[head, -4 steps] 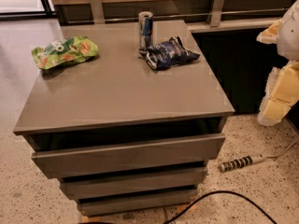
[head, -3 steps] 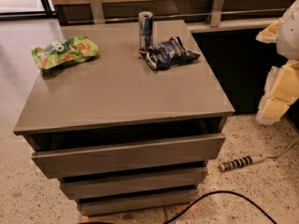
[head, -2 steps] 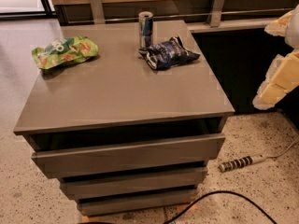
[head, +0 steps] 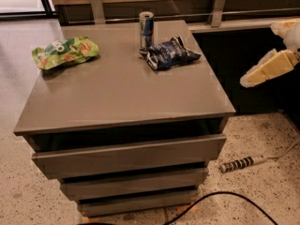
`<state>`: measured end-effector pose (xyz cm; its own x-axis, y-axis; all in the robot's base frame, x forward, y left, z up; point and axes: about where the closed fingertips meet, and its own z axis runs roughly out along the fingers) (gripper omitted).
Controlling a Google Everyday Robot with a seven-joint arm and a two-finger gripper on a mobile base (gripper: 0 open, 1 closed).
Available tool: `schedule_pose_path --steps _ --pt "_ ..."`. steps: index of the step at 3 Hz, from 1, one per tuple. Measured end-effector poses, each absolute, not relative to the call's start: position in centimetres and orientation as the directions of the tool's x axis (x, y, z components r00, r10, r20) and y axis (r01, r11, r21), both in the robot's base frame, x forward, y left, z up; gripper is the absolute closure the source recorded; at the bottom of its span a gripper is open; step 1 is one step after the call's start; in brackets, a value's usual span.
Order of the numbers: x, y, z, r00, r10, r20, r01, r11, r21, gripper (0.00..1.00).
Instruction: Pick blue chip bag
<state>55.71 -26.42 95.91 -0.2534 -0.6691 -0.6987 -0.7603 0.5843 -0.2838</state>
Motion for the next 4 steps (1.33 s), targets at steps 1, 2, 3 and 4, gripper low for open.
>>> schedule_pose_path --steps 1,2,3,4 --pt "60.7 -26.8 94.8 -0.177 -0.573 -0.8 -0.69 0.652 -0.315 0.0" --pt "60.5 -26.4 94.6 -0.177 -0.571 -0.801 -0.701 0.645 -0.305 0.0" --pt "60.8 -26.0 94.5 -0.167 -0.556 -0.814 -0.705 0.645 -0.296 0.0" --pt "64.1 -24.3 92.7 -0.177 -0.471 -0.864 -0.675 0.697 -0.242 0.0"
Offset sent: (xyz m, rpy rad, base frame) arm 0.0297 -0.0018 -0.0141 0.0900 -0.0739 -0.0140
